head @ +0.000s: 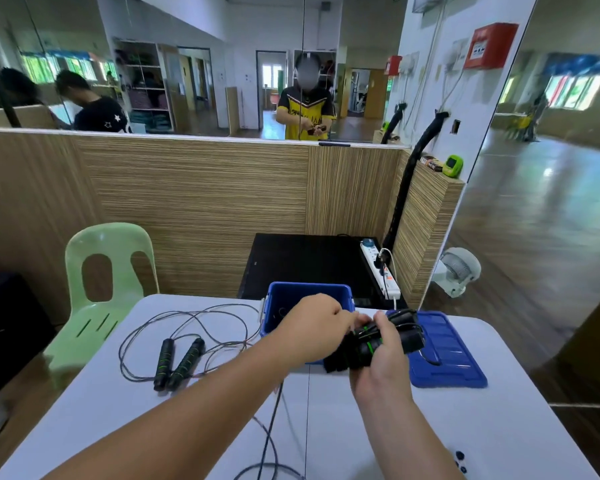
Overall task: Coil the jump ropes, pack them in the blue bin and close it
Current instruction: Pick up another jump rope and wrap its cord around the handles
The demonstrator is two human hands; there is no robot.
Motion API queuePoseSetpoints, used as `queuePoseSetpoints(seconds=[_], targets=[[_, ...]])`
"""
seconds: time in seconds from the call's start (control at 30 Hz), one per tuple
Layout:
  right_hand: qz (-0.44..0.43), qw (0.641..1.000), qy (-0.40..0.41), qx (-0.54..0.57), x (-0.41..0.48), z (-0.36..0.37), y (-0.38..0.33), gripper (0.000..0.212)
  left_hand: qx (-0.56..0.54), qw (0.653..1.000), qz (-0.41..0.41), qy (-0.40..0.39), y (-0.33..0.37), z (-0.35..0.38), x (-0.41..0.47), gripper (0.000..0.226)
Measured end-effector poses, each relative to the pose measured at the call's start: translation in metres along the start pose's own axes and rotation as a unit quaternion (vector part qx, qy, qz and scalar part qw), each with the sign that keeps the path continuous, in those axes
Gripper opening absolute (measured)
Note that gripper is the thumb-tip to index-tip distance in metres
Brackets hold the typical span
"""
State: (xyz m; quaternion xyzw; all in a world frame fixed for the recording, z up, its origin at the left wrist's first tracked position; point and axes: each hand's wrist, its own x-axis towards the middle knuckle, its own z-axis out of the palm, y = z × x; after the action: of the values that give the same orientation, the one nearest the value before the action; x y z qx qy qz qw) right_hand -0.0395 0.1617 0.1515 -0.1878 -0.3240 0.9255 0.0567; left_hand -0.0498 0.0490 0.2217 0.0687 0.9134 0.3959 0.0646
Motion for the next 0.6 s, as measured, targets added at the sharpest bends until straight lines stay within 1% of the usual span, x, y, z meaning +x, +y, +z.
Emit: queuePoseSetpoints(seconds=[0.13,0.23,0.33,0.4,0.53,0.6], targets=[[-0.013,1.000,0.011,0.014,0.008,0.006,-0.008,0.027,0.080,0.996,0.032,0.038,0.005,0.009,-0.011,0.035],[-0.022,0.999,0.027,0.027,0.010,0.015,-0.018,0.025,0.073,0.993,0.053,0.075,0.004,0.016,-0.019,0.032],[-0.034,0.998,0.035,0.035,0.012,0.025,-0.027,0.021,0.102,0.986,0.080,0.106,0.004,0.024,-0.029,0.027],[-0.035,0.998,0.036,0.035,0.011,0.030,-0.030,0.022,0.113,0.982,0.086,0.127,0.005,0.029,-0.037,0.023],[-0.030,0.998,0.026,0.054,0.004,0.036,-0.035,0.024,0.022,0.982,0.097,0.163,-0.006,0.040,-0.047,0.019],[-0.029,0.997,0.014,0.067,0.001,0.039,-0.038,0.027,0.023,0.980,0.110,0.166,-0.018,0.046,-0.049,0.018]])
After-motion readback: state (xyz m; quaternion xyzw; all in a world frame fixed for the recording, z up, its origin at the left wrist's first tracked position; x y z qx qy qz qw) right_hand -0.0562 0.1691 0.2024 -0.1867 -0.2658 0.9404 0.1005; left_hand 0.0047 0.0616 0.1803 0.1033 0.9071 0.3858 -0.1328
